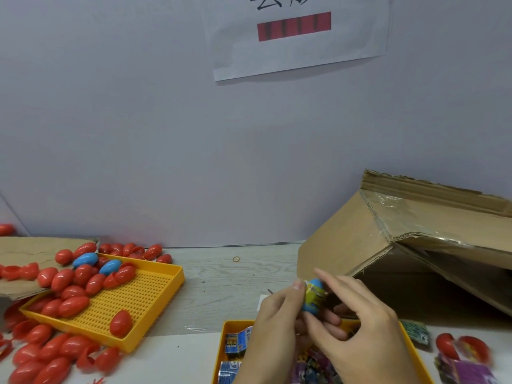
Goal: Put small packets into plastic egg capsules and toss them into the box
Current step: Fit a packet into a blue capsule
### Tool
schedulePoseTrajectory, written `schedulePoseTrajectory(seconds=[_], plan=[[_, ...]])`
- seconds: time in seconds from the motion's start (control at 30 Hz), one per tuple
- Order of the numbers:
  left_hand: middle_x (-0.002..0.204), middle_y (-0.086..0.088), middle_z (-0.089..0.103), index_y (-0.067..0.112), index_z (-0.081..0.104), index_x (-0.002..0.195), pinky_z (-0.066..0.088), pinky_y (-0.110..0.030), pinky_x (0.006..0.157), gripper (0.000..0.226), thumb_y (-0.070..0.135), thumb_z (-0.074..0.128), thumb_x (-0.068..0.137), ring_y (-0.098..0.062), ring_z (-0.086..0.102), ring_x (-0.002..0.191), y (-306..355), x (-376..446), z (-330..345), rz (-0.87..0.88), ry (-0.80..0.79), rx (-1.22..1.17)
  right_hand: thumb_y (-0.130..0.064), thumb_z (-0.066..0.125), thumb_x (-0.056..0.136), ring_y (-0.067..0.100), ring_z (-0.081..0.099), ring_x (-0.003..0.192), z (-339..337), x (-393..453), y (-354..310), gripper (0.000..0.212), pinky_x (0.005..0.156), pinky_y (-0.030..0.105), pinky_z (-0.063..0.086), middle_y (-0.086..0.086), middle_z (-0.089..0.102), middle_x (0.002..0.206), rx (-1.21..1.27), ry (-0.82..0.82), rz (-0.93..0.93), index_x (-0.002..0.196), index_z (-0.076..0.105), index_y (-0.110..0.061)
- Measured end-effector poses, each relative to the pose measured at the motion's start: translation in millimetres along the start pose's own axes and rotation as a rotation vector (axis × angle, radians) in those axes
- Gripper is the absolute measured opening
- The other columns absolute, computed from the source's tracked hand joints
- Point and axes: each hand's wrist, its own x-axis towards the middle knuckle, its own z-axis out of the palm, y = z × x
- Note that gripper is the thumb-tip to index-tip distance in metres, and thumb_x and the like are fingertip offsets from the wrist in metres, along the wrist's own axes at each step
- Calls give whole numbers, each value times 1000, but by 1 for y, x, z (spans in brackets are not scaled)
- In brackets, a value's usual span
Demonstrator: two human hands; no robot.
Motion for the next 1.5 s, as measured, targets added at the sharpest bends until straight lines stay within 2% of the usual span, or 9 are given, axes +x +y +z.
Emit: schedulePoseTrajectory(seconds=[0.07, 0.17, 0.33, 0.47, 0.67, 0.83, 1.1, 1.3, 1.5], plan=[[73, -29, 66, -3, 75, 84, 57, -32, 55, 48, 39, 51, 87, -32, 68, 58, 1, -1, 2, -35, -7, -113, -13, 90, 57, 3, 61, 85, -1, 0, 0, 57, 65, 4, 46, -12, 67, 98, 48, 29, 14, 110, 72, -24], [70, -33, 64, -10, 70, 77, 58, -35, 51, 53, 39, 51, 83, -35, 67, 53, 5, -5, 6, -80, -39, -223, -17, 88, 60, 5, 63, 90, 0, 0, -2, 52, 68, 24, 58, -13, 67, 102, 121, 18, 53, 109, 73, -25], [66, -30, 65, -7, 73, 63, 57, -34, 48, 62, 37, 43, 96, -33, 67, 51, 2, -3, 5, -127, -34, -280, -7, 85, 61, -3, 65, 81, 5, -2, 0, 51, 56, 11, 54, -9, 66, 104, 196, -9, 58, 108, 73, -19], [61, -26, 66, -2, 73, 55, 55, -30, 43, 69, 37, 39, 101, -30, 66, 47, 0, 0, 6, -138, -8, -278, -25, 78, 59, -1, 65, 78, 6, 0, -2, 49, 52, 10, 53, -5, 67, 102, 167, 26, 25, 107, 74, -16], [71, -28, 69, -4, 75, 75, 56, -31, 49, 59, 38, 42, 101, -31, 69, 54, -5, 4, 5, -120, 71, -139, -26, 77, 62, -5, 64, 80, 7, -1, 1, 48, 58, 5, 51, -9, 65, 101, 156, 19, 19, 108, 73, -17], [73, -22, 71, 3, 75, 82, 56, -29, 56, 51, 37, 42, 101, -27, 70, 62, -7, 5, 5, -33, 95, 17, -1, 87, 61, -12, 55, 94, 6, -2, 8, 54, 61, -2, 44, -12, 62, 102, 54, -16, 0, 111, 73, -16], [78, -23, 74, -1, 67, 102, 57, -31, 57, 51, 39, 37, 104, -28, 74, 71, -9, 2, 12, -100, 113, 44, 10, 85, 58, -12, 55, 92, 9, -2, 11, 54, 61, -1, 45, -6, 63, 97, 18, 22, 4, 106, 75, -13], [79, -25, 73, 1, 68, 98, 58, -33, 57, 45, 37, 41, 103, -30, 74, 71, -5, 2, 14, -172, 171, -58, 5, 87, 58, -6, 58, 88, 8, -1, 10, 52, 64, -3, 43, -7, 64, 95, -25, 16, 16, 105, 75, -13], [83, -7, 71, 11, 68, 94, 58, -29, 61, 17, 28, 66, 91, -10, 71, 70, -6, 4, 14, -39, 296, 148, 4, 85, 62, 1, 58, 88, 5, -1, 6, 53, 75, 7, 42, -17, 60, 96, -100, 30, 55, 109, 74, -18]])
